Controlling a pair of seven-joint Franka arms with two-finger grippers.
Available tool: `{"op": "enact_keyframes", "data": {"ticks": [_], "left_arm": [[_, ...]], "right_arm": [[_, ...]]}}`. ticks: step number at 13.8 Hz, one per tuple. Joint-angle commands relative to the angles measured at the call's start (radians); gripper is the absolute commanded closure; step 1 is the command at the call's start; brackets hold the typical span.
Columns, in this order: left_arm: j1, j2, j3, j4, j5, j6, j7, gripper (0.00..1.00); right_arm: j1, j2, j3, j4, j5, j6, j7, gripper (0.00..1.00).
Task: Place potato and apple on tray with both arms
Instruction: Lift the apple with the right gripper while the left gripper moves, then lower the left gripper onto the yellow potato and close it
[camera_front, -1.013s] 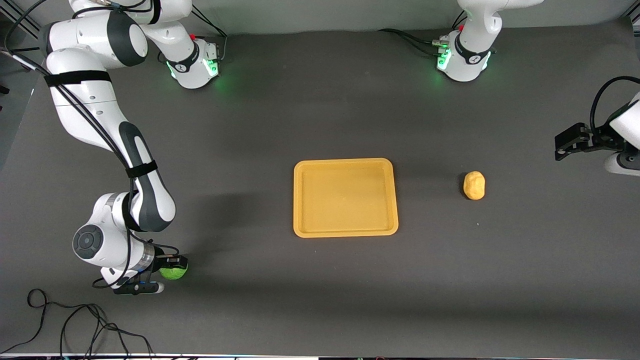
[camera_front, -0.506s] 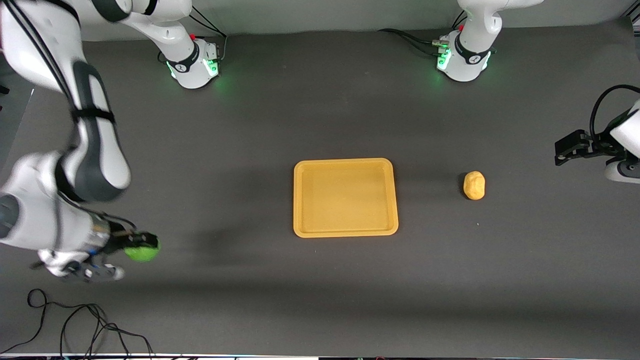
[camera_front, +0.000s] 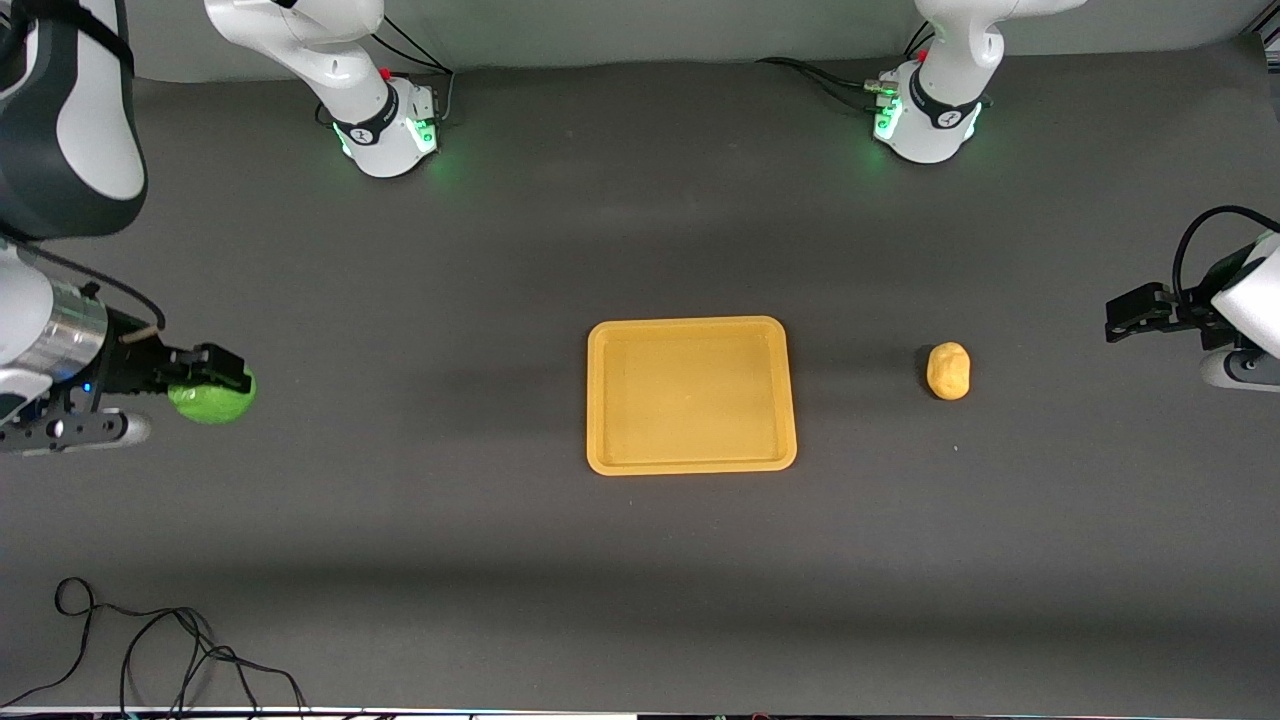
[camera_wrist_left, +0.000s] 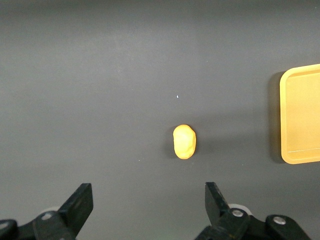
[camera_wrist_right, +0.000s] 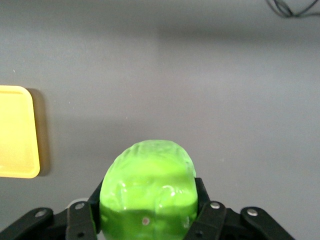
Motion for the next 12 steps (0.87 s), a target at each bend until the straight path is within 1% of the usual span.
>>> {"op": "enact_keyframes", "data": {"ticks": [1, 2, 3, 4, 5, 6, 7, 9, 10, 11, 12], "left_arm": [[0.016, -0.012, -0.002, -0.007, -0.080, -0.008, -0.014, 0.00], [0.039, -0.009, -0.002, -0.009, -0.117, -0.004, -0.014, 0.00], [0.036, -0.009, -0.003, -0.011, -0.102, -0.016, -0.005, 0.00], [0.031, -0.011, -0.006, -0.012, -0.058, -0.024, -0.005, 0.00], [0.027, -0.012, -0.009, -0.017, -0.024, -0.024, -0.005, 0.00], [0.030, -0.012, -0.009, -0.041, -0.022, 0.001, -0.004, 0.00], [0.031, -0.014, -0.009, -0.093, -0.022, 0.050, -0.002, 0.00], [0.034, -0.056, -0.009, -0.284, -0.022, 0.222, 0.000, 0.00], [0.034, -0.076, -0.009, -0.375, -0.022, 0.284, 0.003, 0.00], [0.036, -0.086, -0.011, -0.433, -0.022, 0.306, 0.031, 0.00], [0.035, -0.075, -0.009, -0.466, -0.023, 0.309, 0.059, 0.00]], "right_arm": [[0.102, -0.117, -0.004, -0.171, 0.009, 0.067, 0.155, 0.69], [0.132, -0.137, -0.004, -0.209, 0.010, 0.092, 0.195, 0.69], [0.160, -0.153, -0.004, -0.246, 0.010, 0.123, 0.232, 0.69], [0.186, -0.160, -0.004, -0.274, 0.010, 0.143, 0.273, 0.69], [0.209, -0.159, -0.004, -0.288, 0.009, 0.161, 0.301, 0.69], [0.220, -0.153, -0.004, -0.297, 0.009, 0.183, 0.310, 0.69], [0.222, -0.144, -0.004, -0.297, 0.009, 0.196, 0.310, 0.69], [0.223, -0.124, -0.004, -0.297, 0.009, 0.215, 0.310, 0.69], [0.220, -0.124, -0.004, -0.296, 0.009, 0.215, 0.310, 0.69], [0.222, -0.124, -0.004, -0.296, 0.009, 0.215, 0.310, 0.69], [0.222, -0.124, -0.004, -0.294, 0.009, 0.215, 0.310, 0.69]]}}
